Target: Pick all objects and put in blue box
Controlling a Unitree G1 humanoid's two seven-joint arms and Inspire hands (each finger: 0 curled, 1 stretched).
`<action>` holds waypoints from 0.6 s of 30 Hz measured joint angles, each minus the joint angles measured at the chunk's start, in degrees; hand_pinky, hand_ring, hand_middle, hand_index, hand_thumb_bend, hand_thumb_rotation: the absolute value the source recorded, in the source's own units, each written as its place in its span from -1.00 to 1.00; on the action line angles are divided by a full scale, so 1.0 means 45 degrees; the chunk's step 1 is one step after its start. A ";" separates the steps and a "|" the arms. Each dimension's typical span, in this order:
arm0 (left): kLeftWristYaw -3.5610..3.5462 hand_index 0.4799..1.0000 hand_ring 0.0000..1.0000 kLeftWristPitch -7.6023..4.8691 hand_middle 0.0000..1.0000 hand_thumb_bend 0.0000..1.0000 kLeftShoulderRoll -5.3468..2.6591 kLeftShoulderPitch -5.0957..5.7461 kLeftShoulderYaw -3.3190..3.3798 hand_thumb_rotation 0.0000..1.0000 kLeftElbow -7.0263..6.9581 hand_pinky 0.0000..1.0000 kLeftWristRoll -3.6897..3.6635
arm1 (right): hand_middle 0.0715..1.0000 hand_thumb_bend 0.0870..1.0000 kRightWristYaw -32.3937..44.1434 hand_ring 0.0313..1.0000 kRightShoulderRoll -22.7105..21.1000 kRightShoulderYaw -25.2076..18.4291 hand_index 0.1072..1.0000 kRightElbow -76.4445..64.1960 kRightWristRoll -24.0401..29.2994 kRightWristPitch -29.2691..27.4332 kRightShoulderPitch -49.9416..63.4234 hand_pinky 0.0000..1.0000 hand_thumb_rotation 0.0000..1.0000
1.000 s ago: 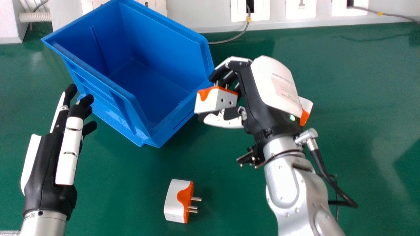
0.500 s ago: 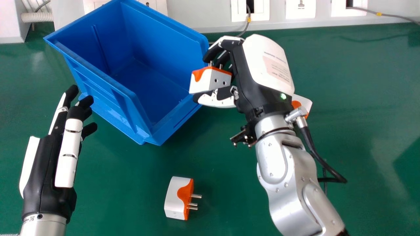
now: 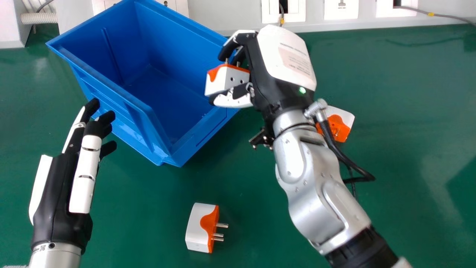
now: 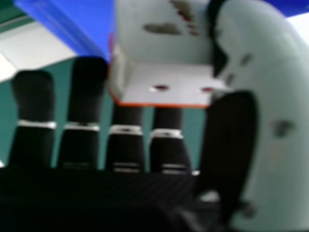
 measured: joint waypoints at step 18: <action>0.0374 0.74 0.83 -0.0221 0.79 -0.01 -0.0350 -0.0017 -0.0296 1.00 0.0033 0.73 0.0621 | 0.02 -0.13 -0.0910 -0.17 0.0426 0.0320 -0.03 0.5006 0.0754 -0.1674 -0.3110 -0.39 -1.00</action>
